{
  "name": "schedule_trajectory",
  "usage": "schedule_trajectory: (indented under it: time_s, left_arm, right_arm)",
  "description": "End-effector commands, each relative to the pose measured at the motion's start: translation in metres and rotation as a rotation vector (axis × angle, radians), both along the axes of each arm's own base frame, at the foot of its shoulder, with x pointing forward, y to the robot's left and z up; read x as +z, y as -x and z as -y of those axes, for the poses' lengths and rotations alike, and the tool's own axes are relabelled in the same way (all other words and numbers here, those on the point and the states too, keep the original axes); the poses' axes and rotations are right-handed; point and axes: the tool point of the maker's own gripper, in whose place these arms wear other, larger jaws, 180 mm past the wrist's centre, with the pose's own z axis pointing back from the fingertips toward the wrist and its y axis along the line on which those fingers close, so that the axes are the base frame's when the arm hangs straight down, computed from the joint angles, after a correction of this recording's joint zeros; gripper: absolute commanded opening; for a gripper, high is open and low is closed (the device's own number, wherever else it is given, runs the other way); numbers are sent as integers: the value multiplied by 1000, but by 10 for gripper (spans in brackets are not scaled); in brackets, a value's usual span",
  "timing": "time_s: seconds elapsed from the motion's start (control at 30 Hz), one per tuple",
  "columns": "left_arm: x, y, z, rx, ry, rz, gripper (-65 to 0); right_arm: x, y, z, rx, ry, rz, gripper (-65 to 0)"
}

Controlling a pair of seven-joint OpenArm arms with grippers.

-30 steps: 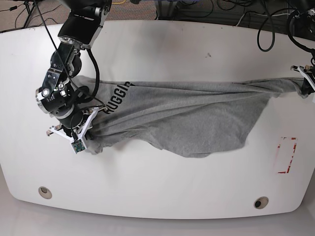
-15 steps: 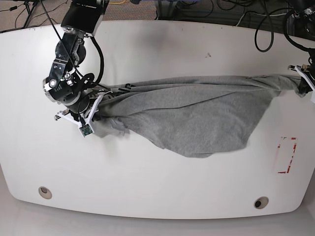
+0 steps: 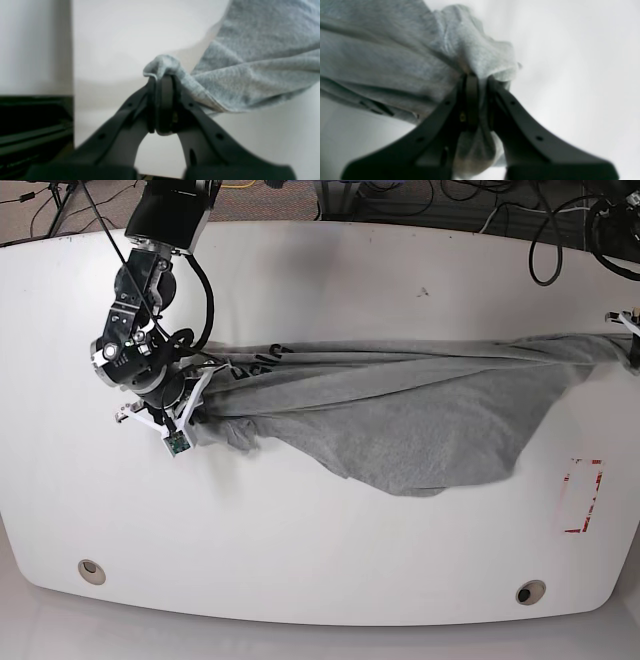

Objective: Layout the t-shirt on the table in an organized manner, then fold the t-shirt properly
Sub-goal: 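Release the shirt with the left gripper and move it to the shirt's hem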

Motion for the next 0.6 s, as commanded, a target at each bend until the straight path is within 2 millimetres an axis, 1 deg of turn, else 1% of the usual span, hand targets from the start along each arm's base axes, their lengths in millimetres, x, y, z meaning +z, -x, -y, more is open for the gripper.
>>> schedule_trajectory:
  time_s: [0.0, 0.1, 0.17, 0.3, 0.4, 0.47, 0.57]
  left_arm:
    - [13, 3, -10, 11, -32, 21, -644]
    - [12, 10, -14, 21, -36, 11, -643]
    - [11, 11, -12, 18, -35, 9, -642]
    - [7, 20, -8, 4, -40, -20, -639]
    - [7, 22, -4, -13, -52, -28, -637]
    - [6, 20, 5, -44, -56, -37, -614]
    - [8, 16, 13, -74, -65, -32, -537]
  right_arm:
    - [15, -10, 4, -3, 4, 55, -640]
    - [16, -10, 8, -3, 15, 56, -640]
    - [15, -8, 8, -2, 14, 54, -640]
    - [6, 1, 6, 3, 9, 29, -642]
    - [3, 4, 5, 3, 7, 20, -642]
    - [0, 7, 3, 3, 0, 13, -642]
    - [-4, 11, -3, 5, -19, 10, -642]
